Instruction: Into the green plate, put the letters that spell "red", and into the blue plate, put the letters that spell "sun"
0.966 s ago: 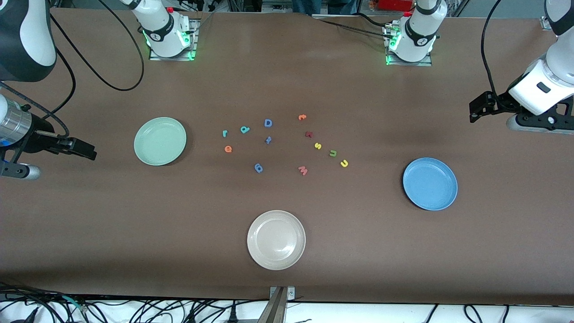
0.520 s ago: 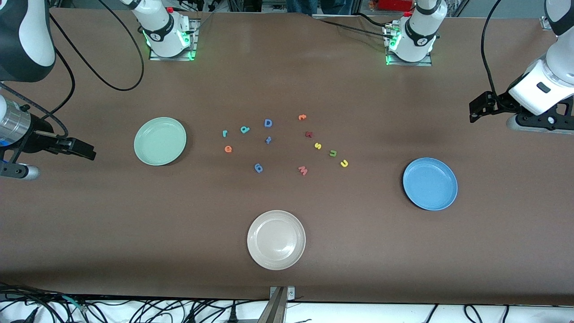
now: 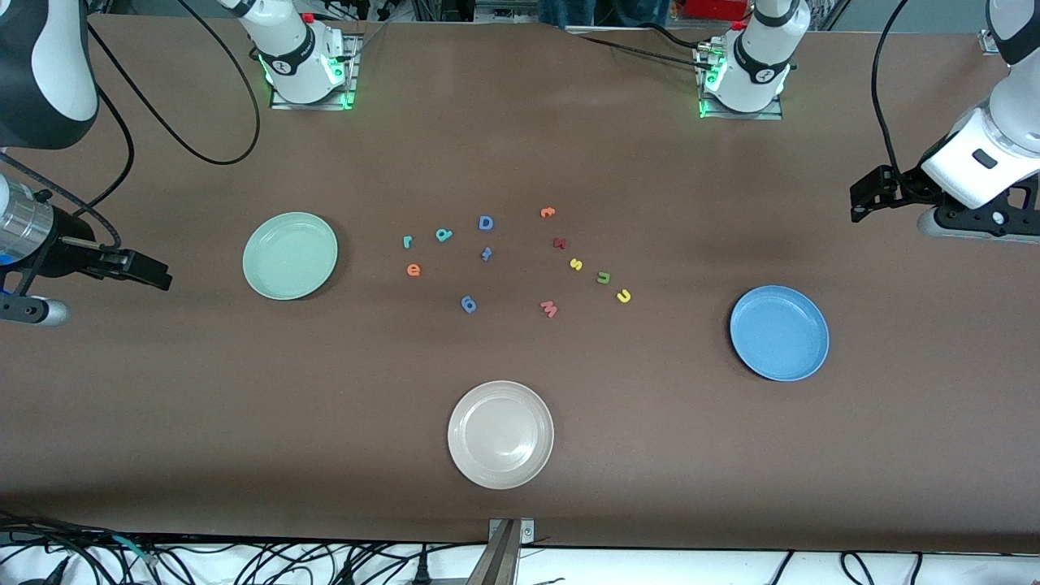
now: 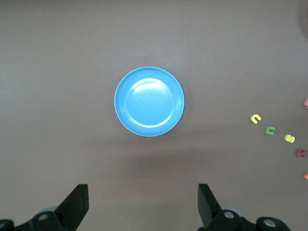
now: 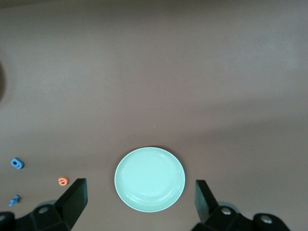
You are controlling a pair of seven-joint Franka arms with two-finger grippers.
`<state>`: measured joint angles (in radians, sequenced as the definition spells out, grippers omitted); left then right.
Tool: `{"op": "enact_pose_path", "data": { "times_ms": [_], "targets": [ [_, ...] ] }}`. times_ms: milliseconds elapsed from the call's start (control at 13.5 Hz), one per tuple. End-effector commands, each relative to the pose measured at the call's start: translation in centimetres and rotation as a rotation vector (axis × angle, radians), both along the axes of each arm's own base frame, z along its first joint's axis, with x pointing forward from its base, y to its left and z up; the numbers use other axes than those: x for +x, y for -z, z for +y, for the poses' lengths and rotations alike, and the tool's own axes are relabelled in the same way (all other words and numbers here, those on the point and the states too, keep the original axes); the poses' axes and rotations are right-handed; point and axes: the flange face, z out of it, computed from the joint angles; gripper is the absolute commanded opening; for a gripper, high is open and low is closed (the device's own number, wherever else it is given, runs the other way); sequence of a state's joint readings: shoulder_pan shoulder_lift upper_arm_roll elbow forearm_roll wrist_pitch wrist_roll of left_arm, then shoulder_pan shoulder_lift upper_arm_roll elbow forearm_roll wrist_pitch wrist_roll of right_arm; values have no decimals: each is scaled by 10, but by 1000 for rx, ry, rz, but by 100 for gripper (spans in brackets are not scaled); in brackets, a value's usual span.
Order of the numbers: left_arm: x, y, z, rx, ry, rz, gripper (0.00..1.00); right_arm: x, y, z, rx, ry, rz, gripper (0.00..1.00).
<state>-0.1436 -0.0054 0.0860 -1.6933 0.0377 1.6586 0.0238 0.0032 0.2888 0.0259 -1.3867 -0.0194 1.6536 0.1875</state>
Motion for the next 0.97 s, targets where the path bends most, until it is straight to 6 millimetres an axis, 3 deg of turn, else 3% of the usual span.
{"op": "enact_pose_path", "data": {
  "times_ms": [0, 446, 892],
  "targets": [
    [1, -3, -1, -9, 2, -9, 100, -3, -2, -1, -8, -6, 1, 100],
    [1, -2, -1, -9, 2, -9, 100, -3, -1, 0, -7, 5, 4, 99],
    [1, -2, -1, -8, 4, -9, 100, -4, 5, 13, -5, 10, 19, 99]
  ]
}}
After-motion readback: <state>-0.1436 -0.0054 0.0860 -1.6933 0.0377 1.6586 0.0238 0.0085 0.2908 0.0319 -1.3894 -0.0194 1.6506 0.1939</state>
